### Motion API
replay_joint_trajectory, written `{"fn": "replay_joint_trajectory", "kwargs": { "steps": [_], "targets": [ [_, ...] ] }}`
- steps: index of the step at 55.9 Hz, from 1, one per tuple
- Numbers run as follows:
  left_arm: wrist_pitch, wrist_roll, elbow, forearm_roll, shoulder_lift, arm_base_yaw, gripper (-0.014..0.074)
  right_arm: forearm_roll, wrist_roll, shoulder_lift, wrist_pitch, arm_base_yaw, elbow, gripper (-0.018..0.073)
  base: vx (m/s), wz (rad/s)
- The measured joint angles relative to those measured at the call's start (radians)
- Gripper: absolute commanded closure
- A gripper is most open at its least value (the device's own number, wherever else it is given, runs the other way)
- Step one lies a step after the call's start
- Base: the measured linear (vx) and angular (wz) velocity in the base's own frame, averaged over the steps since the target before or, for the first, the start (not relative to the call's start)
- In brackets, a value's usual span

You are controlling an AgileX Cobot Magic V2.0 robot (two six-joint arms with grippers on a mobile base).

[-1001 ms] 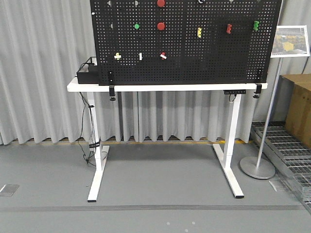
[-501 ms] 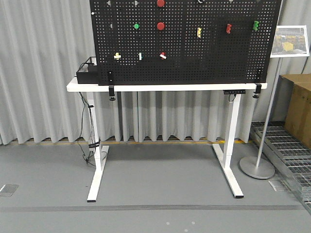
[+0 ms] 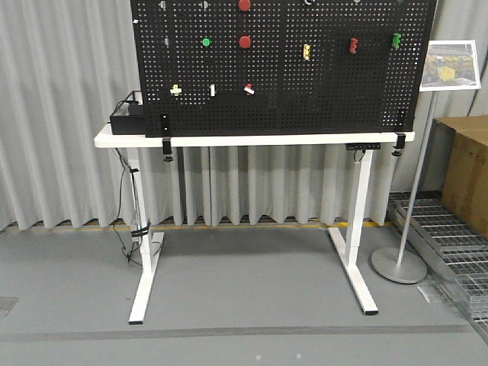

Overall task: Rotate knob clockwise with right arm
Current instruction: 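Drive the base forward toward the black pegboard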

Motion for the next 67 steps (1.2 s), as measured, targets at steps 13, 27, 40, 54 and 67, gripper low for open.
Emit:
{"fn": "replay_joint_trajectory", "kwargs": {
  "steps": [13,27,40,54,67],
  "targets": [
    [0.0,0.0,0.0,0.0,0.0,0.0,0.0594,0.0,0.0,0.0,0.0,0.0,0.0,0.0559,0.16,-0.09],
    [0.0,0.0,0.0,0.0,0.0,0.0,0.0594,0.0,0.0,0.0,0.0,0.0,0.0,0.0559,0.21,-0.36],
    [0.0,0.0,0.0,0.0,0.0,0.0,0.0594,0.0,0.0,0.0,0.0,0.0,0.0,0.0559,0.28,-0.22],
    [0.0,0.0,0.0,0.0,0.0,0.0,0.0594,0.0,0.0,0.0,0.0,0.0,0.0,0.0559,0.33,0.12],
    [0.0,0.0,0.0,0.0,0.0,0.0,0.0594,0.0,0.0,0.0,0.0,0.0,0.0,0.0559,0.4,0.14]
  ]
}}
